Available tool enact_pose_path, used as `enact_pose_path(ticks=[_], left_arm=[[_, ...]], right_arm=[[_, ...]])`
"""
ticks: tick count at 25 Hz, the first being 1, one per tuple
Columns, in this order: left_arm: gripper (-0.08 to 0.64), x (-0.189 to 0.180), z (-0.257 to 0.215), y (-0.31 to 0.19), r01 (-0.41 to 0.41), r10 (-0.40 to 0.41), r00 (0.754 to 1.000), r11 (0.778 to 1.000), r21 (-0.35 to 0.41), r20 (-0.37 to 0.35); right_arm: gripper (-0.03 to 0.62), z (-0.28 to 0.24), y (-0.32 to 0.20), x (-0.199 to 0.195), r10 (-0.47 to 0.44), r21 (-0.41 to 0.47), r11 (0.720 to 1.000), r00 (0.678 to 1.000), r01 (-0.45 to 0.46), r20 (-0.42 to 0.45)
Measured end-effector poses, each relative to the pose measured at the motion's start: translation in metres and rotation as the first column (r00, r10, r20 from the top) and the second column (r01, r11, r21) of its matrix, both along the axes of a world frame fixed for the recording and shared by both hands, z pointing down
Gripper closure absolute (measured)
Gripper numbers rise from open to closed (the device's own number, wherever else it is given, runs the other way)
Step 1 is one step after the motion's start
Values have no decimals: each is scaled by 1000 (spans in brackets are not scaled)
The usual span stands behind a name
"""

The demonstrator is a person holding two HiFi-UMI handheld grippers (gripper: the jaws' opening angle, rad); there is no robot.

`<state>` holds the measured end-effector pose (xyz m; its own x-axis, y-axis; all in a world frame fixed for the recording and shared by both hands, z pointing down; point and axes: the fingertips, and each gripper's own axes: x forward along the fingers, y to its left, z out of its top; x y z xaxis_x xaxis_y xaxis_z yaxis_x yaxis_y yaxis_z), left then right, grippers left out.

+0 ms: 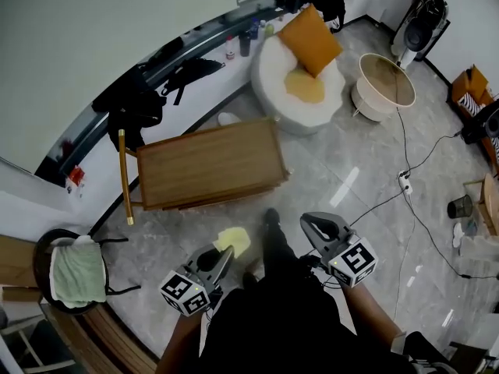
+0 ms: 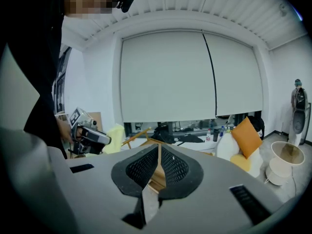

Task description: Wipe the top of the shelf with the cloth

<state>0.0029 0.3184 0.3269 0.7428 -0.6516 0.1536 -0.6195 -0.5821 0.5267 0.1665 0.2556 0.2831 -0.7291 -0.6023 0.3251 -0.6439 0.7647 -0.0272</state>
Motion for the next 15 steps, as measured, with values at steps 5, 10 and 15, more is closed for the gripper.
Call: enact_pose_path(ticks=[5,10,15], left_arm=[[531,12,10,-73,32,-31,999,998,-56,10],[531,26,23,-156,60,-56,998,991,-117,36],[531,40,50,-218,87,-69,993,974,-208,92]], right_arm=[[563,15,-83,-2,-45,-19,999,999,45,13],[563,24,-160,11,-132,-10,991,991,132,-34],[563,37,-228,29,-202,-29,979,979,201,-36]])
